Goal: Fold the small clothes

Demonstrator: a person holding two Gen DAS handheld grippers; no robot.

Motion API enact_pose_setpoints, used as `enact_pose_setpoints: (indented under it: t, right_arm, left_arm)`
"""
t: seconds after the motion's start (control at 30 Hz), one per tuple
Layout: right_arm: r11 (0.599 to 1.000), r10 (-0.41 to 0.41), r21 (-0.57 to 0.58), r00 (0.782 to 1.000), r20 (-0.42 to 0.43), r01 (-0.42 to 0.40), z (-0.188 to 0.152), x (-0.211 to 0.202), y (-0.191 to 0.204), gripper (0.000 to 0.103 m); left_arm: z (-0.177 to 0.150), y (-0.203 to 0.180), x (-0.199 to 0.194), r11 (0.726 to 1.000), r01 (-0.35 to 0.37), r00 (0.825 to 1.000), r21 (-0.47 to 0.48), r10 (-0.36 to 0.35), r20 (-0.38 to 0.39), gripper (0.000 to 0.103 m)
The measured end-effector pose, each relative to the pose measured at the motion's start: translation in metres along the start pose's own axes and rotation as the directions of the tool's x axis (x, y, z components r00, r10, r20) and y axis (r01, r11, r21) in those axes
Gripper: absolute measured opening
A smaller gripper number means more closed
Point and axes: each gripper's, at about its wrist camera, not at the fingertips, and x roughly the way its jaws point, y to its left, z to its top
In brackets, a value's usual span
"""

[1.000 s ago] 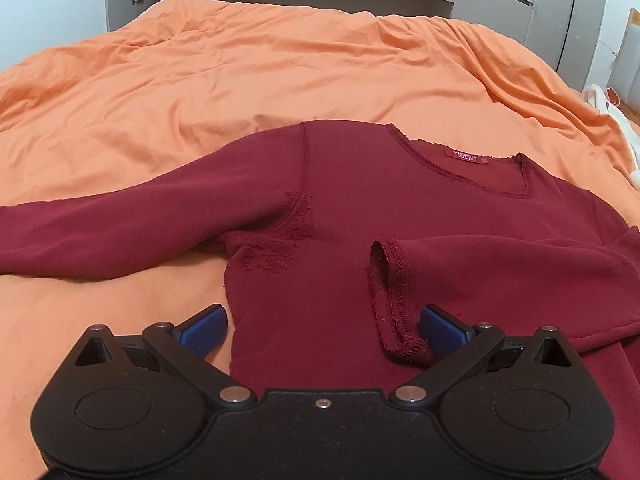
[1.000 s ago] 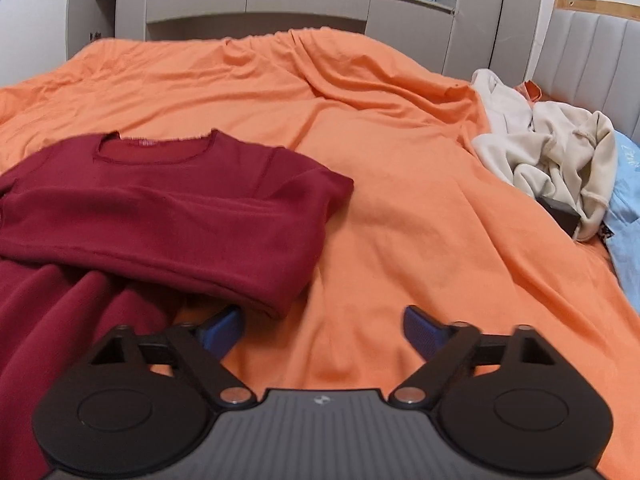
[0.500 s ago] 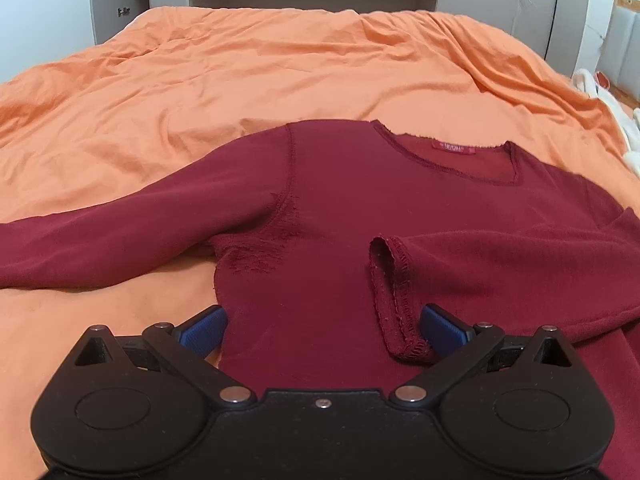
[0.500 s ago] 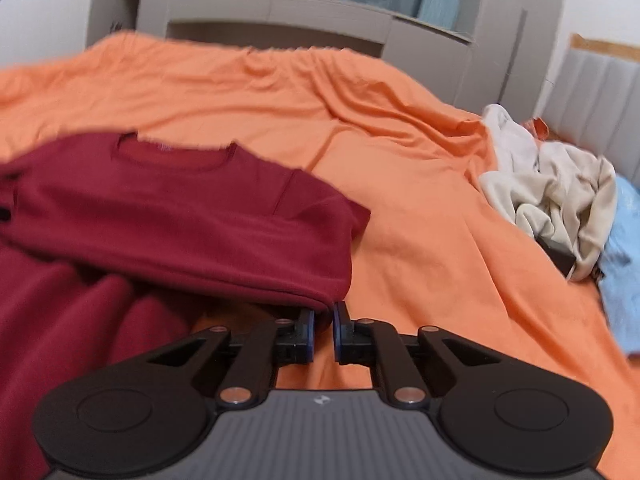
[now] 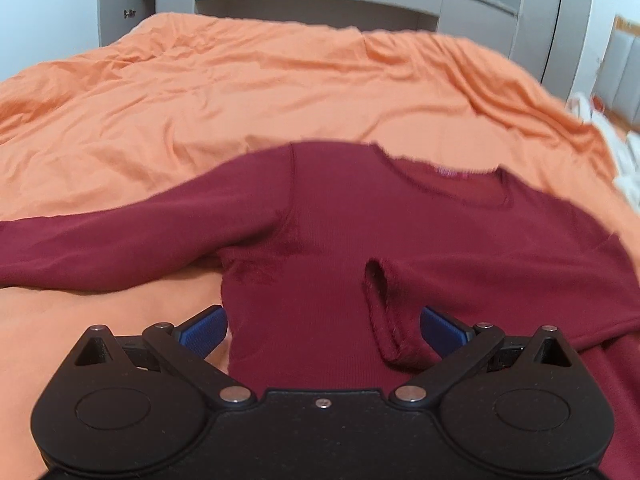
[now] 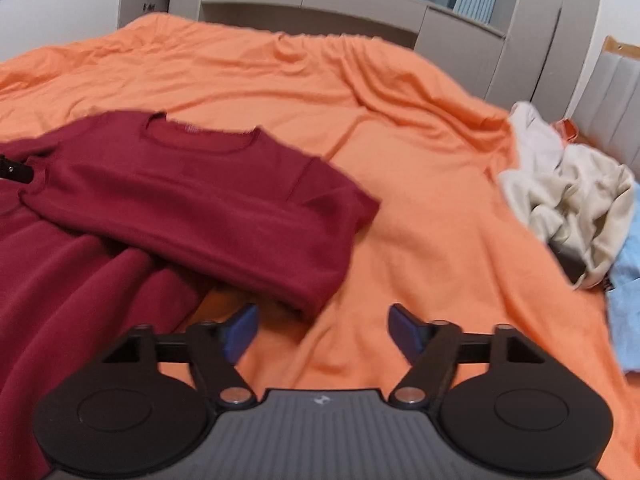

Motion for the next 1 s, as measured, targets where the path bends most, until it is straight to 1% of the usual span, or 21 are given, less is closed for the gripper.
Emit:
enact_pose_setpoints:
  t: [0.03,0.1,0.17,0.23,0.33,0.43,0.5,0.57,0.63,0.8,0.9,1.0]
  right_arm:
    - [1.0,-0.001,0.027,1.0,0.018,0.0,0.001,-0.002,-0.004,0.09]
    - [0.993,-0.014,0.118,0.998,0.053,0.008,0.003,-0.002,-0.015,0.095]
    - [0.98,-0.052,0.195,0.997,0.065,0.039,0.002,0.003,-0.022,0.096]
    - [0.967,-0.088,0.242,0.995,0.052,0.073,0.002,0.012,-0.027,0.096]
    - [0.971,-0.111,0.212,0.994,-0.006,0.11,0.001,0.03,-0.027,0.096]
    - [0.982,-0.1,0.155,0.992,-0.078,0.111,-0.003,0.044,-0.018,0.097]
    - [0.986,-0.098,0.129,0.991,-0.097,0.11,-0.006,0.049,-0.012,0.097]
    - [0.985,-0.105,0.125,0.991,-0.082,0.115,-0.005,0.046,-0.011,0.098]
    - [0.983,-0.112,0.141,0.992,-0.052,0.119,-0.003,0.04,-0.012,0.103]
    - [0.976,-0.101,0.194,0.995,0.006,0.098,0.0,0.029,-0.015,0.103]
    - [0.974,-0.105,0.203,0.994,0.019,0.099,0.001,0.027,-0.015,0.103]
    - [0.973,-0.1,0.21,0.994,0.033,0.09,0.004,0.023,-0.015,0.103]
  left_arm:
    - [0.001,0.002,-0.003,1.0,0.006,1.0,-0.011,-0.006,0.011,0.103]
    - [0.003,0.005,-0.01,0.999,0.012,0.999,-0.034,-0.011,0.031,0.102]
    - [0.004,0.008,-0.012,0.999,0.011,0.999,-0.051,-0.01,0.038,0.103]
    - [0.003,0.009,-0.009,0.998,-0.001,1.0,-0.055,0.002,0.02,0.103]
    - [0.0,0.007,0.0,0.999,-0.028,0.999,-0.036,0.027,-0.024,0.102]
    - [-0.001,0.007,0.007,0.999,-0.042,0.998,-0.021,0.041,-0.057,0.102]
    - [-0.001,0.008,0.008,0.999,-0.043,0.997,-0.022,0.042,-0.06,0.102]
    - [-0.001,0.01,0.005,0.999,-0.039,0.998,-0.029,0.038,-0.052,0.102]
    - [0.0,0.012,0.0,0.998,-0.036,0.999,-0.042,0.034,-0.034,0.102]
    - [0.006,0.027,-0.019,0.994,-0.037,0.999,-0.102,0.038,0.014,0.102]
    - [0.012,0.044,-0.03,0.987,-0.068,0.996,-0.144,0.075,0.038,0.102]
    - [0.018,0.071,-0.046,0.971,-0.138,0.985,-0.195,0.154,0.071,0.102]
